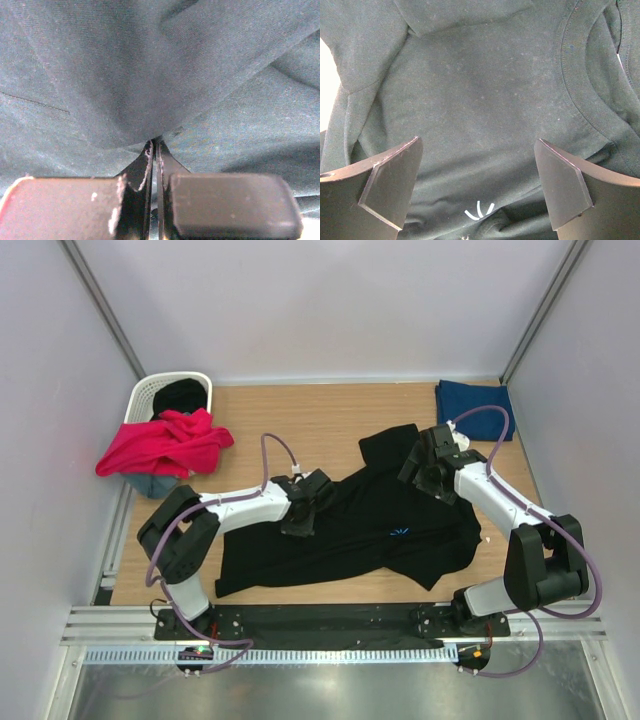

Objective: Fold and stack the t-shirts
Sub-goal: Flatten the tshirt out

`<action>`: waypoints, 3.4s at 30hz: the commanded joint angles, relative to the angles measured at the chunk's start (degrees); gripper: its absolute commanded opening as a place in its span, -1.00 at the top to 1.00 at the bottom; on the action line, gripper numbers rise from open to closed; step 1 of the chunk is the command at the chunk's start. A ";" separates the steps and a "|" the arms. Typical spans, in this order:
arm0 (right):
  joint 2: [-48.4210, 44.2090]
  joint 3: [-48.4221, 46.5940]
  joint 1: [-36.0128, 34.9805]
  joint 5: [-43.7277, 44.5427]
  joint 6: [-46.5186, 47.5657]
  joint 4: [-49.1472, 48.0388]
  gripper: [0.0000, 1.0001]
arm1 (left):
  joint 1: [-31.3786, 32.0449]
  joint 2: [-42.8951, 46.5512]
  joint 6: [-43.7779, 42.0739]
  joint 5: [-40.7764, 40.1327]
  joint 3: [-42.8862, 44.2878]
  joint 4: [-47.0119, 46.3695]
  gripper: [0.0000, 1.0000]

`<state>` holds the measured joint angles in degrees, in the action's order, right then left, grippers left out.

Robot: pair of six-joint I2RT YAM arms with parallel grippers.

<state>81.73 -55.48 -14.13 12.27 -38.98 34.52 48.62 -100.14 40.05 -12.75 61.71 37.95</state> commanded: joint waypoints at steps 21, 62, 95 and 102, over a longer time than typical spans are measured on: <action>0.36 2.22 0.07 -1.28 -0.66 -3.67 -0.99 | -0.63 8.38 -6.31 -7.47 6.94 11.80 0.99; 46.14 -50.06 8.42 -5.15 18.24 -11.06 -0.57 | -21.46 28.51 3.90 -12.47 -4.76 12.76 0.99; 55.20 -54.91 7.54 0.91 25.36 -3.85 0.22 | -23.22 28.77 3.28 -12.73 -6.25 12.76 1.00; 55.99 -54.91 7.36 0.21 25.71 -4.29 0.86 | -24.10 29.03 2.57 -12.91 -5.73 12.76 1.00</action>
<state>135.20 -110.06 -6.74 11.86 -14.44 27.97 25.45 -71.75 43.46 -23.97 54.98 50.46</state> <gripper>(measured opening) 0.120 0.006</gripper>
